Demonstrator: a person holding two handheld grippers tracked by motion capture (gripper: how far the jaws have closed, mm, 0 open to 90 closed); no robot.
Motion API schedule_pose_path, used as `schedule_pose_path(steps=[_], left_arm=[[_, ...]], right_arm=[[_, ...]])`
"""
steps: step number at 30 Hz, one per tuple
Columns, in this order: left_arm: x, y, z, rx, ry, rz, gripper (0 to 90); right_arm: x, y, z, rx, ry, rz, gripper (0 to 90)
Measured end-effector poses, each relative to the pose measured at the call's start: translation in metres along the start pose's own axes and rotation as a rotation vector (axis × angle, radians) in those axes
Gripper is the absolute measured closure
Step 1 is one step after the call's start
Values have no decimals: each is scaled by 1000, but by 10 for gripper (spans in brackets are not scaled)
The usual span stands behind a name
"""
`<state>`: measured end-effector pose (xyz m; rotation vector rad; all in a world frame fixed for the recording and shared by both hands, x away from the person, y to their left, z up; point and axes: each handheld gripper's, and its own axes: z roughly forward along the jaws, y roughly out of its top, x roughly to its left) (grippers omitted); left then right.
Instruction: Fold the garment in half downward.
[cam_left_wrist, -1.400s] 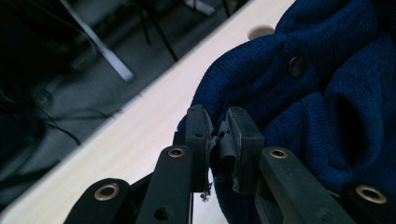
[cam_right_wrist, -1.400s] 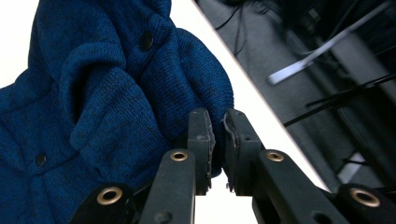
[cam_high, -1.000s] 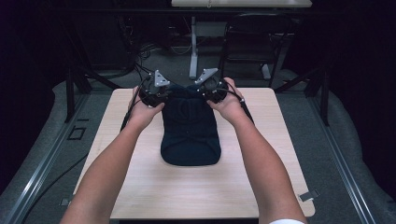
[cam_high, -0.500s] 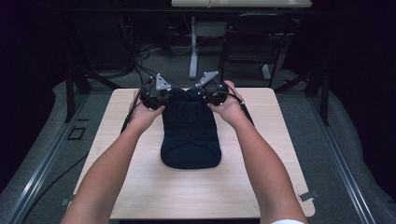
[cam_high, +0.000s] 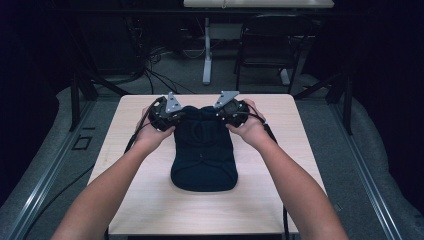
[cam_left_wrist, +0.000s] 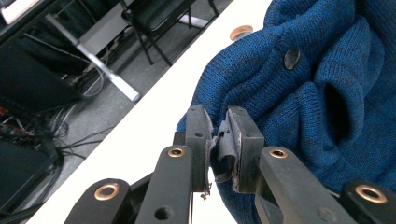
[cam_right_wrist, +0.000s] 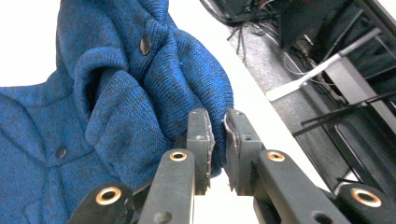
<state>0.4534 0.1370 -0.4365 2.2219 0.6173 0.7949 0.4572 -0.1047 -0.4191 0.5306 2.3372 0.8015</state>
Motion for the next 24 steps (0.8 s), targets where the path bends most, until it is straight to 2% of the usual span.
schedule_pose_path(steps=[3, 6, 10, 12, 14, 19, 24], left_arm=[[-3, -5, -3, 6, -29, 3, 800], [-4, -6, -4, 16, -39, 14, 800], [-7, -11, -8, 24, -66, -1, 800], [-12, -17, -10, 25, -83, -4, 800], [-17, -23, -12, 26, -99, 2, 800], [-25, -31, -13, 40, -132, 7, 800], [-21, -29, -10, 56, -112, 25, 800]], right_arm=[[6, -5, -4, 1, 29, -14, 807], [8, -5, -4, 9, 47, -20, 807], [13, -6, -7, 14, 69, -19, 806], [18, -10, -8, 13, 88, -21, 806], [24, -14, -9, 27, 104, -51, 806], [34, -21, -11, 35, 141, -53, 805], [35, -21, -9, 40, 143, -60, 805]])
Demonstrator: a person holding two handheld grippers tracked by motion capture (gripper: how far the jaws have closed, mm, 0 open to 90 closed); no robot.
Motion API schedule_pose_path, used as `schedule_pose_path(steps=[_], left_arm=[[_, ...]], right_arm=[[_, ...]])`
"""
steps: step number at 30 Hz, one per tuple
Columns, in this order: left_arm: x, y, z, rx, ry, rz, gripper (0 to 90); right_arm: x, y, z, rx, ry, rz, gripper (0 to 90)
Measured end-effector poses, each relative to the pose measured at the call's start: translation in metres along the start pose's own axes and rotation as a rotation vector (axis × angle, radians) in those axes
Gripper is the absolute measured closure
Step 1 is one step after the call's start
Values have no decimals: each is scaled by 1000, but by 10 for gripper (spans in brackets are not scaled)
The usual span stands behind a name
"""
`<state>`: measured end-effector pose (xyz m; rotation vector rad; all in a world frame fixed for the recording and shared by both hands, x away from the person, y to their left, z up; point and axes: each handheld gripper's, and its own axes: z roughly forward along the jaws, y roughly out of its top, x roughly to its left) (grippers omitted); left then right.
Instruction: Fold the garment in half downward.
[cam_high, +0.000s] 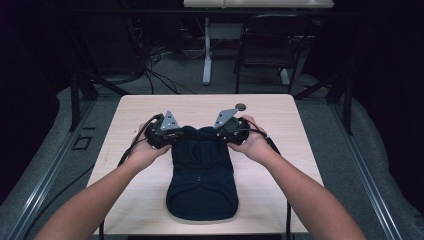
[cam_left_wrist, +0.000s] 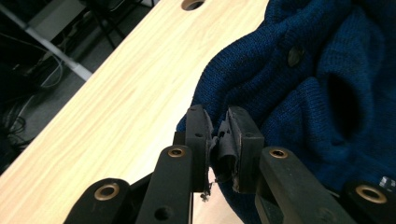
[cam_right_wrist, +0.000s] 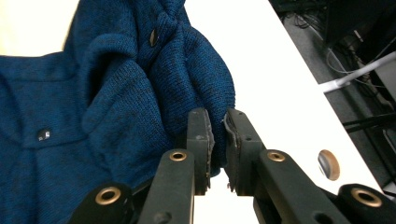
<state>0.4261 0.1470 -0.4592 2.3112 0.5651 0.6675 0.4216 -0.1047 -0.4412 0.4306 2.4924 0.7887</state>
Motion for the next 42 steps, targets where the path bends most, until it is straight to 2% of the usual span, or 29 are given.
schedule_pose_path(steps=[3, 6, 8, 13, 16, 19, 21, 23, 24, 27, 30, 33, 36, 42], left_arm=[[9, 8, 3, -1, 41, -12, 800], [20, 19, 5, -8, 91, -26, 800], [27, 26, 5, -13, 117, -33, 800], [39, 42, 5, -19, 160, -34, 800], [45, 52, 2, -23, 176, -30, 799], [50, 62, -2, -47, 198, -23, 799], [50, 67, -8, -82, 227, -16, 799], [44, 66, -10, -96, 235, 8, 799], [38, 62, -10, -92, 245, 38, 800], [16, 42, 1, -58, 221, 90, 800], [-2, 22, 12, -39, 181, 92, 799], [-11, 10, 19, -25, 152, 85, 800], [-12, 4, 20, -21, 138, 72, 799], [-8, 2, 19, -16, 119, 45, 799]], right_arm=[[-9, 5, 3, 6, -22, 10, 805], [-20, 14, 6, -15, -62, 48, 804], [-27, 19, 7, -16, -81, 57, 802], [-42, 30, 7, -29, -134, 83, 801], [-50, 37, 4, -23, -166, 78, 801], [-59, 44, 0, -40, -196, 93, 800], [-63, 47, -4, -55, -226, 99, 799], [-60, 47, -9, -99, -256, 114, 798], [-58, 45, -8, -100, -262, 102, 797], [-42, 31, -2, -76, -242, 58, 797], [-27, 16, 7, -54, -211, 36, 797], [-16, 6, 12, -38, -182, 29, 797], [-9, -1, 16, -36, -164, 34, 796], [-5, 0, 14, -40, -146, 30, 795]])
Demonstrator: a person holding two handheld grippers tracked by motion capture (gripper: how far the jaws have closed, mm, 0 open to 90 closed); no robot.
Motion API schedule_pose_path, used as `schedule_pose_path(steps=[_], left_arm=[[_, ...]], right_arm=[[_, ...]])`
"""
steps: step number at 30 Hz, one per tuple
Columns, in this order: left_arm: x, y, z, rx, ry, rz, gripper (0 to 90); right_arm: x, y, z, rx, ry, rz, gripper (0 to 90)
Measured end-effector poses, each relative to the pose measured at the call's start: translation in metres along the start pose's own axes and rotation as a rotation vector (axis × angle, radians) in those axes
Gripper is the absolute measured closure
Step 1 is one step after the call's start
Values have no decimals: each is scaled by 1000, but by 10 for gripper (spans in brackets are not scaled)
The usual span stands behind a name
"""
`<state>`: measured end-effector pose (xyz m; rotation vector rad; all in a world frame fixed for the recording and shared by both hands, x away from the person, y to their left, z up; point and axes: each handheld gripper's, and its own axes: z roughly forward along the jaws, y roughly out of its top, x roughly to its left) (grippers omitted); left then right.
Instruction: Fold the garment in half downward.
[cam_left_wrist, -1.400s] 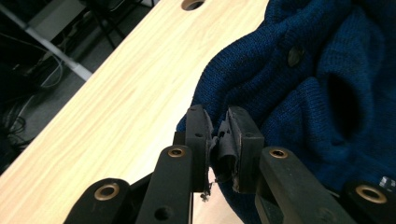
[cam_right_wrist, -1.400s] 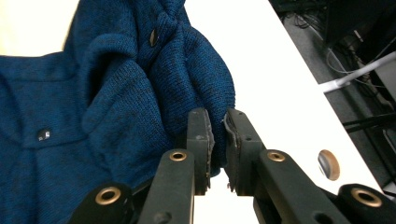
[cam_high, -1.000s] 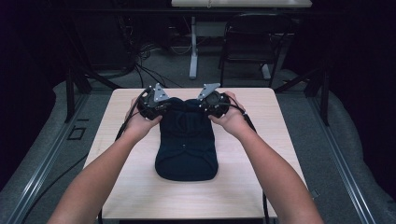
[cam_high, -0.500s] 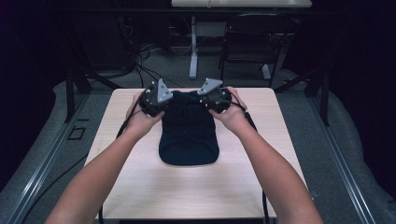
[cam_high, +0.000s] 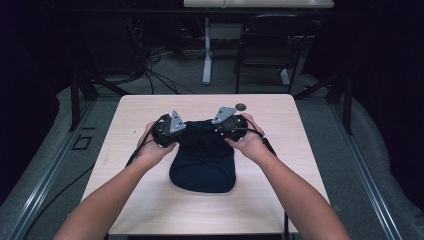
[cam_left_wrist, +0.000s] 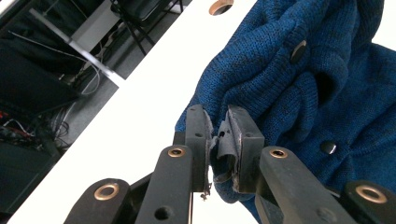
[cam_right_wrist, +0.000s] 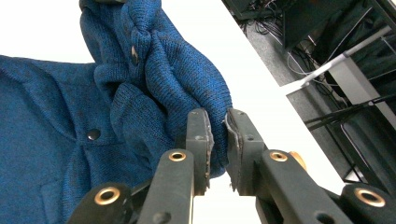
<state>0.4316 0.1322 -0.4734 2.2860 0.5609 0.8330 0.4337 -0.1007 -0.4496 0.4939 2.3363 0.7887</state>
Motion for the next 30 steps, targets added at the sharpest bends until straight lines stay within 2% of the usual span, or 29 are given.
schedule_pose_path(steps=[7, 13, 15, 23, 30], left_arm=[[5, -1, -4, -5, -12, -13, 799], [8, 5, -8, -9, 1, -6, 799], [8, 2, -10, -11, -16, -20, 798], [-4, -11, -21, -21, -71, -14, 797], [-9, -15, -26, -31, -94, -10, 796]], right_arm=[[1, 0, -3, 2, 29, 1, 794], [-2, 4, -3, 9, 17, 1, 794], [-1, 4, -4, 4, 23, 2, 790], [15, -2, -12, 25, 79, -43, 787], [21, -6, -19, 32, 101, -43, 787]])
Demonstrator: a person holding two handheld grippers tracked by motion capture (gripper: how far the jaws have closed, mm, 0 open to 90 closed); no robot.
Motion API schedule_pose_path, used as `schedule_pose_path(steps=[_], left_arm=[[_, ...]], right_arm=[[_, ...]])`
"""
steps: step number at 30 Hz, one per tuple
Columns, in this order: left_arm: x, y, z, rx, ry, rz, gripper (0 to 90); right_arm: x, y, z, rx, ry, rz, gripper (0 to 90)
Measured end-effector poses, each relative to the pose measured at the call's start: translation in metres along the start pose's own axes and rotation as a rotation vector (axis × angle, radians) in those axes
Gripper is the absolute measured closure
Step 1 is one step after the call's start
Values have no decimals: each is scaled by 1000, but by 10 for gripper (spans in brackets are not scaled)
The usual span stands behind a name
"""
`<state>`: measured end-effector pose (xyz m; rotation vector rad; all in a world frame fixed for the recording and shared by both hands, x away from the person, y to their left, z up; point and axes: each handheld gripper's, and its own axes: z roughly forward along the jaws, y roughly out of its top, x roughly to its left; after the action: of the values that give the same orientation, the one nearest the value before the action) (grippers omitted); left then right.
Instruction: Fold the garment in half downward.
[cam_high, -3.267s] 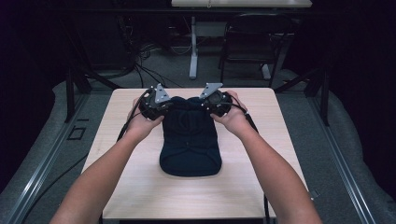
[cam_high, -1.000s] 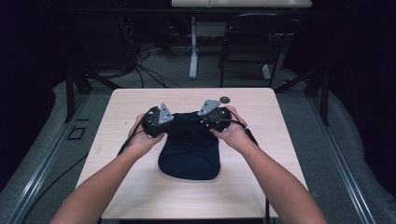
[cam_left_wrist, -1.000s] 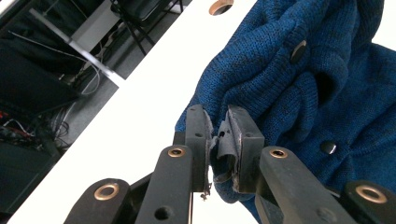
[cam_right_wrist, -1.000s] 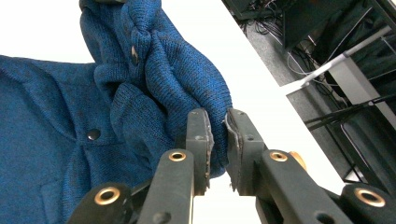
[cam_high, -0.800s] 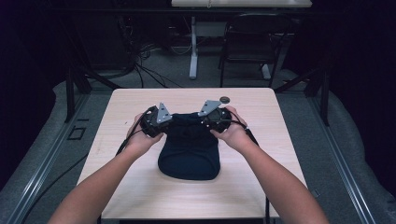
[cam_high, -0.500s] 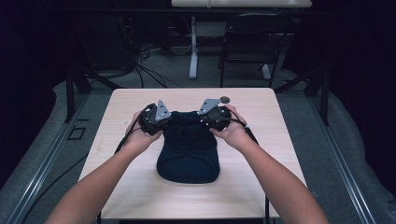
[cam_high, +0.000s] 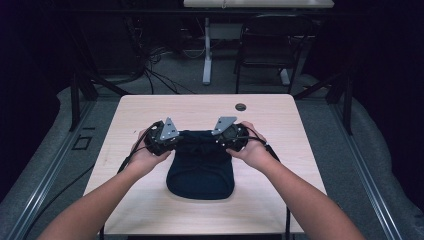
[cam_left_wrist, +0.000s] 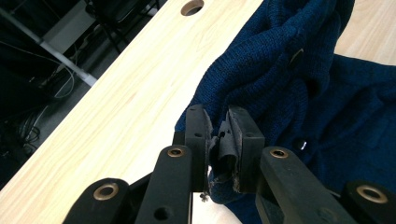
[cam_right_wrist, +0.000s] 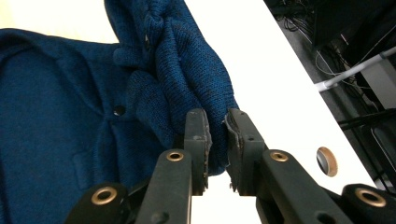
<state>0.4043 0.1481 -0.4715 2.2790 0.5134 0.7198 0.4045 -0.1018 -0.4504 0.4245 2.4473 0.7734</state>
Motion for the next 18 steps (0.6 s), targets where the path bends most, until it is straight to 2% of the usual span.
schedule_pose_path(steps=[10, 14, 15, 18], left_arm=[[-8, -1, -8, -10, -36, 8, 796], [-12, -4, -11, -10, -51, 11, 796], [-12, -5, -12, -14, -54, 11, 796], [-15, -8, -15, -14, -67, 10, 795]], right_arm=[[10, -6, -9, -9, 29, 28, 788], [14, -8, -14, -4, 41, 21, 789], [16, -9, -14, -16, 45, 38, 789], [21, -12, -17, -12, 62, 42, 789]])
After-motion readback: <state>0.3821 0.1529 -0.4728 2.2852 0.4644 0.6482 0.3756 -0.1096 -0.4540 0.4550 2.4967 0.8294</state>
